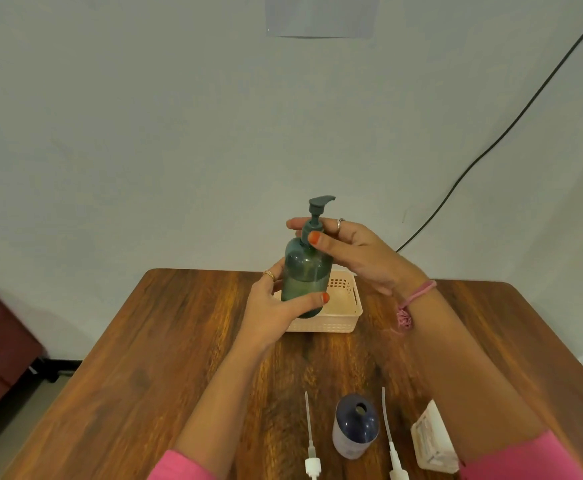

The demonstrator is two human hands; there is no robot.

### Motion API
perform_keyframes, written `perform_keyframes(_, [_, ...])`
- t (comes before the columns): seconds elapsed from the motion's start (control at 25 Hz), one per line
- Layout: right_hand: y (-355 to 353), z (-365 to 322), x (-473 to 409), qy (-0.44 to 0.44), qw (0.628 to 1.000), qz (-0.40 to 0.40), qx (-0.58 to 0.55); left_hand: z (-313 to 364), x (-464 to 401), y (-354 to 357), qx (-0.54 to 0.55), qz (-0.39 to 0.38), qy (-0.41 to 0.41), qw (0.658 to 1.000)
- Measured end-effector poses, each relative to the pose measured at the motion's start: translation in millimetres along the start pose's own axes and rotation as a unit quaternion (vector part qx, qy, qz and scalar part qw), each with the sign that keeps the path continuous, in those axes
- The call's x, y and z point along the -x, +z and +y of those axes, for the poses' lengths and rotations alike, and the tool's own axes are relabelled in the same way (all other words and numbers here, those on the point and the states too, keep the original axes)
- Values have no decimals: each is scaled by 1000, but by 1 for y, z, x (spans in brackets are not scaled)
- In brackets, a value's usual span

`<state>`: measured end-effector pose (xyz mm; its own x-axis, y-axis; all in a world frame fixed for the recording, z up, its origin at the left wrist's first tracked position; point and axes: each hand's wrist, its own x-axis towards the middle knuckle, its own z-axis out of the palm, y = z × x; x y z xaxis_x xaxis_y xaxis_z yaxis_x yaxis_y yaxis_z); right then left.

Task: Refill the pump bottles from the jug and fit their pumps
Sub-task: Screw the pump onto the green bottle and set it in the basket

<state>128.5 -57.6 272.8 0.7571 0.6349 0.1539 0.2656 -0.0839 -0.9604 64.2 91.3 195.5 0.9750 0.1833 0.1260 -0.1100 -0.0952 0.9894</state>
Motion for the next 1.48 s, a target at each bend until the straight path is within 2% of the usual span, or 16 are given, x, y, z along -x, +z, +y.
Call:
perform_keyframes(0.08, [9,0,-2,-13,999,36,32,-1,-1,-3,7,-14,-6,1000])
perform_keyframes(0.28, [36,7,-8,-27,970,216,113,-6,-4,-3,38,-12,-6,999])
perform_keyframes(0.52, [54,18,-18,7,921,331,207,-13,-8,-1,24,-9,26,999])
perform_keyframes(0.56, [57,16,-17,9,917,334,218,-13,-9,-2,24,-12,26,999])
perform_keyframes(0.64, [58,12,-14,-3,932,320,172,-13,-11,-7,29,-24,17,999])
perform_keyframes(0.76, [49,10,-9,23,969,229,92,-14,-15,-16,34,-51,-2,998])
perform_keyframes(0.88, [44,18,-6,74,978,141,134,-20,-24,-27,35,-84,-25,996])
perform_keyframes(1.08, [49,36,-21,64,967,197,149,-36,-44,-39,24,-105,-45,993])
perform_keyframes(1.24, [47,61,-47,90,958,238,131,-52,-54,-46,12,-56,-72,996])
perform_keyframes(1.32, [47,78,-62,106,954,240,145,-67,-57,-55,-18,-26,-108,994])
perform_keyframes(1.48, [46,122,-93,146,947,248,147,-102,-57,-79,-11,30,-183,983])
